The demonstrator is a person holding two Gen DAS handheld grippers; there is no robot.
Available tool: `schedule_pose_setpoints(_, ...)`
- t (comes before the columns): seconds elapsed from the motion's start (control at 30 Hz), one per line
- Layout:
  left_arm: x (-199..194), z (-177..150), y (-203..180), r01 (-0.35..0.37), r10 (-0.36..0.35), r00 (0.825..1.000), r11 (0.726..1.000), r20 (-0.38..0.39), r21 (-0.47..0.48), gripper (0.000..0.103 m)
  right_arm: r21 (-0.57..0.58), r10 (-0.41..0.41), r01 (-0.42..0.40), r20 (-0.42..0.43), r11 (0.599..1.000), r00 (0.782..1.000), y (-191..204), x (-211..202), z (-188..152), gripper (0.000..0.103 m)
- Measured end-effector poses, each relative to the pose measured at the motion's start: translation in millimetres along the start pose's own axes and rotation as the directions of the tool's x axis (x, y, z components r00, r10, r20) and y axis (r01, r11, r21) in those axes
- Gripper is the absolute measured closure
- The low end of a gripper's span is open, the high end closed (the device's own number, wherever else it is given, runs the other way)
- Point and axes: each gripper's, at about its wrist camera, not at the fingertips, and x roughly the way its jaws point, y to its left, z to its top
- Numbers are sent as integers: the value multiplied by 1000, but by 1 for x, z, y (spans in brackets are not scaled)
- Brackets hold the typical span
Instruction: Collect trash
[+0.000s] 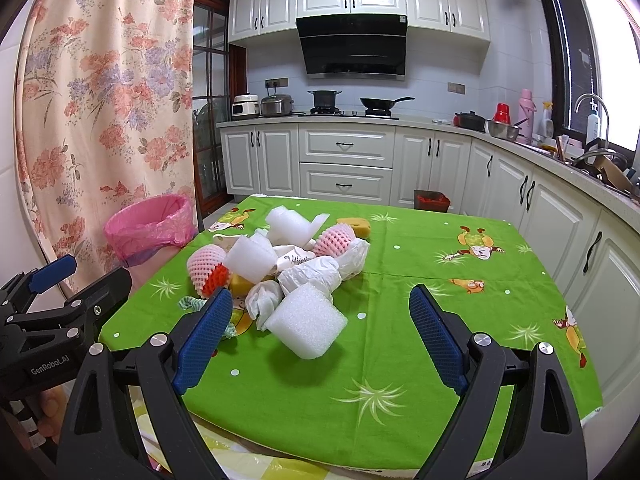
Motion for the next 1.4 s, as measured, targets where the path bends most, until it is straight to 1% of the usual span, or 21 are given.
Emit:
schedule_pose_setpoints(0.6,1,-2,1,-3,3,1000,1000,-1,1,4,1,-6,6,2,1000,1000,-3,0,-2,19)
schedule_pose_setpoints(0.77,6,-5,9,4,-5,1000,1000,-16,-19,4,20,13,-14,9,1000,1000,-9,3,-6,19)
schedule_pose_setpoints(0.87,12,-8,17,-5,4,1000,999,-23,-34,4,10,16,-16,-19,1000,1000,-10,13,-13,19)
schedule_pose_setpoints(1.03,31,-15,28,-31,29,999,999,-40,-44,4,13,27,-25,-100,1000,995,-13,48,-27,19)
schedule_pose_setpoints(1.13,52,-22,39,-26,18,995,997,-99,-79,5,16,33,-31,-141,999,989,-16,70,-31,19)
schedule_pose_setpoints(1.17,62,-26,44,-40,28,992,994,-120,-100,5,18,40,-38,-154,999,987,-16,76,-32,19)
schedule_pose_setpoints(1.27,86,-33,54,-53,32,982,992,-185,-111,5,20,70,-67,-204,998,976,-16,102,-36,19)
schedule_pose_setpoints(1.4,109,-42,63,-77,53,976,992,-212,-102,5,-7,104,-109,-251,994,962,-11,134,-41,19)
